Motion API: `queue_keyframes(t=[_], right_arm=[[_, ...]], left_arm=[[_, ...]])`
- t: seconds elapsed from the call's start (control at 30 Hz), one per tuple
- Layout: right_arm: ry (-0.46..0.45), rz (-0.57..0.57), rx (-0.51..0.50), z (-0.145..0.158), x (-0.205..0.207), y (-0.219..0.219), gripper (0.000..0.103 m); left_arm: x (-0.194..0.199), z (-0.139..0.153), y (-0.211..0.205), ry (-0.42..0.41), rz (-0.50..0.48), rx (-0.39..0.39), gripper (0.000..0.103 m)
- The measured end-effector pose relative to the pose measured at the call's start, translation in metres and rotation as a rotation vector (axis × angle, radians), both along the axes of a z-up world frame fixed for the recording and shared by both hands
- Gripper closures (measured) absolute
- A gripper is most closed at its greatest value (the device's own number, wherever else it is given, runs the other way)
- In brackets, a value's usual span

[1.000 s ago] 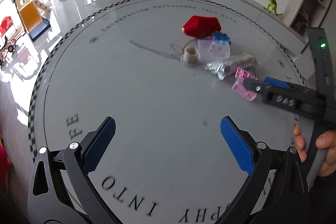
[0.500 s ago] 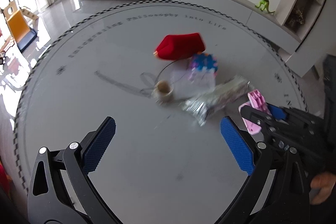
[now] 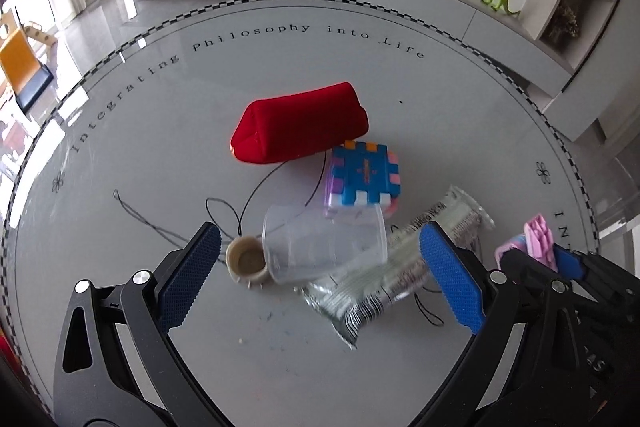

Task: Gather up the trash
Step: 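Grasp the clear plastic cup with the left tool while the right tool grasps the pink block, then carry cup and pink block to the trash bag and open both tools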

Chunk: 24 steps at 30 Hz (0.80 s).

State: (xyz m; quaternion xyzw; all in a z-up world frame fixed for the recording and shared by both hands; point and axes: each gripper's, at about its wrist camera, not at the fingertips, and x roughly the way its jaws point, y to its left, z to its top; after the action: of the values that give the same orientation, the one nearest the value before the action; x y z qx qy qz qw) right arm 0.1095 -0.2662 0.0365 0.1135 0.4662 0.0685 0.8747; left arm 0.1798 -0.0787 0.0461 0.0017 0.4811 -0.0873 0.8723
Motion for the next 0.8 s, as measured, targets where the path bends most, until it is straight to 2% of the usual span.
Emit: queue_keyframes(t=[0.07,0.37,0.8], right_arm=[[0.000,0.000,0.000,-0.001,-0.001,0.001,0.063],[-0.018,-0.010,0.012,0.011,-0.012,0.002,0.063],[-0.078,0.071,0.034,0.051,-0.070,0.050,0.063]], left_arm=[[0.002,-0.004,-0.001,0.005,-0.003,0.006,0.045],[-0.028,0.010,0.008,-0.043,-0.015,-0.022,0.045],[-0.136,0.037,0.036,-0.089,0.000,-0.041,0.045]])
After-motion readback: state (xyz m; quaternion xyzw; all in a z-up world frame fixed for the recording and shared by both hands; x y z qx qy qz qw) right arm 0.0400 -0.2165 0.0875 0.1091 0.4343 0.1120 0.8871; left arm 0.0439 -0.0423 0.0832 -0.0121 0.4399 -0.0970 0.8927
